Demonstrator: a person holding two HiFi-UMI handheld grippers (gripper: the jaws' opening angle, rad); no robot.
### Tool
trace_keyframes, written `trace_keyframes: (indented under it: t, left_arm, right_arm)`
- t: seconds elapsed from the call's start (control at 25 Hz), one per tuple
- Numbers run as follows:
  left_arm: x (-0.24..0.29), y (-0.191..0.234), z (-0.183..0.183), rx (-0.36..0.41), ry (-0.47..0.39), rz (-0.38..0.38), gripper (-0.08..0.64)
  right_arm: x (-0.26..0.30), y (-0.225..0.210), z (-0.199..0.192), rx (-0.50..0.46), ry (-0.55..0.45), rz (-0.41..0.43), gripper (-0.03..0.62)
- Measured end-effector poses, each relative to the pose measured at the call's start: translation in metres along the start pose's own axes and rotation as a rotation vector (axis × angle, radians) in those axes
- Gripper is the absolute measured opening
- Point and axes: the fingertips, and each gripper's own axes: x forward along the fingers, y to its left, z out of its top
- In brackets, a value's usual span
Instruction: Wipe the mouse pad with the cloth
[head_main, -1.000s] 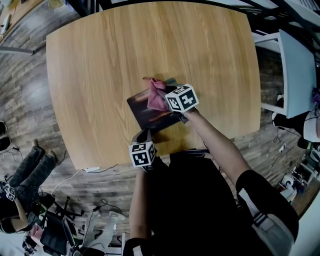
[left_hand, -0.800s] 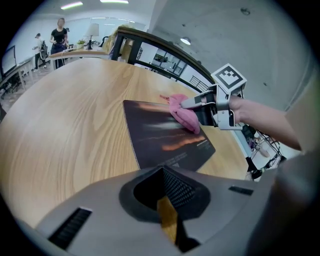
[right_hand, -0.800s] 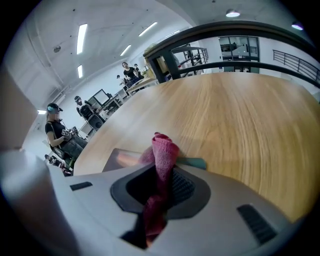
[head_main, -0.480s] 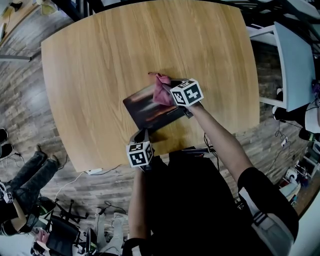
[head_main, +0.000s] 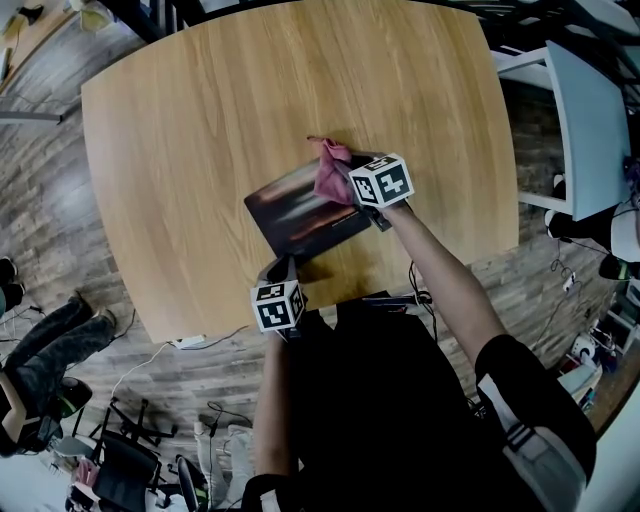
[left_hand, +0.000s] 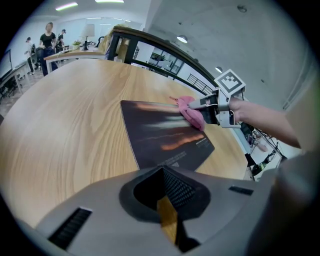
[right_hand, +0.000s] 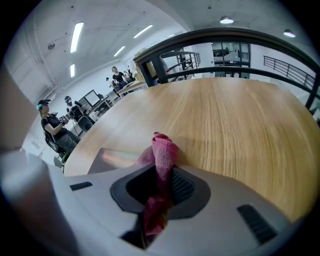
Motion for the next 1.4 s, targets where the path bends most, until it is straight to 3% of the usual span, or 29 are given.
trace_keyframes:
  t: [0.2,0.36,0.52,0.68,0.92,1.08,1.16,1.4]
  left_arm:
    - [0.0,-0.006,0.0,0.006,-0.007,0.003,0.023]
    - [0.002,-0.005,0.002,0.02,-0.003,-0.009,0.023]
    - [0.002,-0.001,0.0,0.027,-0.005,-0.013,0.023]
    - [0.002,-0.006,0.004,0.041,-0.015,-0.016,0.023]
    - [0.001,-0.006,0.006,0.041,-0.027,-0.032,0.023]
    - [0.005,-0.01,0.006,0.037,-0.032,-0.035,0.023]
    - [0.006,-0.012,0.004,0.038,-0.023,-0.034,0.023]
    - [0.004,-0.009,0.004,0.029,-0.032,-0.034,0.023]
  right_arm:
    - [-0.013,-0.015,0.0,-0.029,-0.013,-0.086,0.066]
    - [-0.029,-0.012,0.009,-0.059,-0.079,-0.137,0.064]
    - [-0.051,0.035,0.026,-0.073,-0.182,-0.045,0.064]
    - [-0.063,0.09,0.023,-0.129,-0.212,0.058,0.064]
    - [-0.056,0.172,0.014,-0.098,-0.178,0.271,0.064]
    - [-0.032,0.206,0.003,-0.023,-0.095,0.407,0.064]
    - [-0.015,0.211,-0.009,-0.003,-0.04,0.422,0.064]
    - [0.033,0.197,-0.041,-0.011,0.072,0.332,0.064]
